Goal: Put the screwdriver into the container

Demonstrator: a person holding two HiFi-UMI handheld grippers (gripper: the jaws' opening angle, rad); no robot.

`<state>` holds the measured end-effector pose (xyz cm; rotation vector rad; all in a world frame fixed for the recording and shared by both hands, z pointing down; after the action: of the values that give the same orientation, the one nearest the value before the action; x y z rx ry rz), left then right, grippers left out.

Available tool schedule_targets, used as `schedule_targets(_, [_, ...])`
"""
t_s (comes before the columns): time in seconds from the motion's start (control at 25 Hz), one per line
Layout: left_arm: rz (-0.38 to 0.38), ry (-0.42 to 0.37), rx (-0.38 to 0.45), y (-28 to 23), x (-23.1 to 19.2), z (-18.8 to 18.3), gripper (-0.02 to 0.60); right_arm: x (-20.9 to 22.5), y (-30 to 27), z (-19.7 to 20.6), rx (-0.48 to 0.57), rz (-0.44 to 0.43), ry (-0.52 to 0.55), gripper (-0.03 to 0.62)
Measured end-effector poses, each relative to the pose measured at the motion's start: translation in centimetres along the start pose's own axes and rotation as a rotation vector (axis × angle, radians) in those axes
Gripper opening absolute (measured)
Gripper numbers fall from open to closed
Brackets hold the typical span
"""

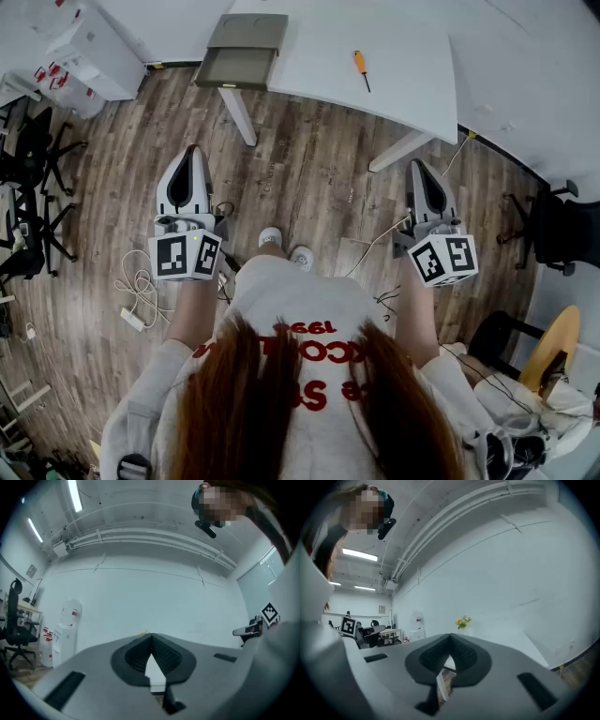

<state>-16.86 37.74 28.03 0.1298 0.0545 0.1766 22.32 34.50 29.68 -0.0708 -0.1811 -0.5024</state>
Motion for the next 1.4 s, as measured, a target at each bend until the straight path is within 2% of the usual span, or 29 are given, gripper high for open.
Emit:
schedule_targets(0.2, [-0.002, -0.008, 0.002, 1.1, 0.1, -0.3, 0.005, -0.5, 0.9, 0.2, 0.008, 0.002, -0.003, 0.004])
schedule_targets(0.48, [-0.004, -0.014, 0.007, 1.5, 0.2, -0.6, 0.005, -1.4, 1.2, -0.3, 0.006, -0.015, 0.062, 0.005])
schedule_targets(0.92, [-0.014, -0.031, 0.011, -0.3, 0.7, -0.5, 0.005, 0.2, -0.6, -0.3, 0.015, -0.038, 0.002, 0.005])
schedule_targets(1.12, [0.004, -0.034, 0.006, -2.8, 0.0, 0.2, 0.005, 0.8, -2.6, -0.2, 0.018, -0.037, -0.011, 0.005])
schedule_targets(1.4, [0.037, -0.034, 0.002, -9.6, -1.2, 1.0, 0.005, 3.7, -7.9, -1.2, 0.019, -0.021, -0.02, 0.005])
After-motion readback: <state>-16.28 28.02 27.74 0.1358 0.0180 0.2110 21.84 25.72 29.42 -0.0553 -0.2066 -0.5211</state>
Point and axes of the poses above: the fingertips, and each gripper's own axes: y backward along the fingers, x to its right, z out of its underside, the point moved 7 cm from there along y, backward along the fingers, and after that the axes turned 1 degree about z, right-handed, at the moved point
